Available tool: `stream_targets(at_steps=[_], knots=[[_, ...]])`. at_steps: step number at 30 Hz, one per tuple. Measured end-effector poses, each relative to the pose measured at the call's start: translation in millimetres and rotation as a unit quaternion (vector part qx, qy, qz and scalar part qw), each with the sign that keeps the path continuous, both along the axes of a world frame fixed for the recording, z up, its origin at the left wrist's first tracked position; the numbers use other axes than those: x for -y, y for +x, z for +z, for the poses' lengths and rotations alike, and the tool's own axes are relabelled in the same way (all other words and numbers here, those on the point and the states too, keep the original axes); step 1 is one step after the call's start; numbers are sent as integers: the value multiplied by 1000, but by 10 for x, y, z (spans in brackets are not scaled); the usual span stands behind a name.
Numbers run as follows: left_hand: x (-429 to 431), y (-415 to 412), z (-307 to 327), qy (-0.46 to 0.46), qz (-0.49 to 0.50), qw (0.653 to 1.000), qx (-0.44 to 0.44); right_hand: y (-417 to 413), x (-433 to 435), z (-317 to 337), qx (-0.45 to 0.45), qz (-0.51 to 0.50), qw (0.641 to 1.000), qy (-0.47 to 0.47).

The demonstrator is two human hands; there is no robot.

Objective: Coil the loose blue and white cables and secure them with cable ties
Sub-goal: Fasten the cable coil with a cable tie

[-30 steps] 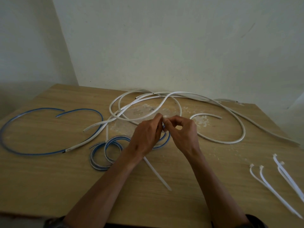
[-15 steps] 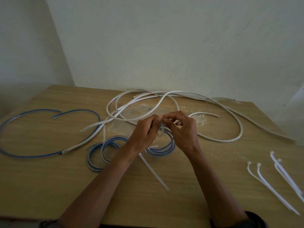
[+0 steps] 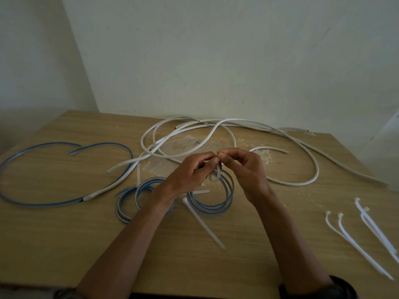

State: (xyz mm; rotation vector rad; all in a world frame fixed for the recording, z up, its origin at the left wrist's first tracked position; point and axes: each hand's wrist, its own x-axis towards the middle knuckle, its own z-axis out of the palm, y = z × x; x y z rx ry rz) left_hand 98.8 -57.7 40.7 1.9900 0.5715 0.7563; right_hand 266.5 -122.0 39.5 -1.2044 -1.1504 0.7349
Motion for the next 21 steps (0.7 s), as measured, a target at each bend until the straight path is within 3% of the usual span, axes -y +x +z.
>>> stream_targets(at_steps=[5,14,21], knots=[[27,65,-95,39,21,998,-44,54,-13,-2,4,-45,999,5],[66,46,-80,-21,54,998,-8,-24,13,4,60,-35,997,46],[117,107,-63,63,36,997,-14,-74,-8,-19,91,-83,989,76]])
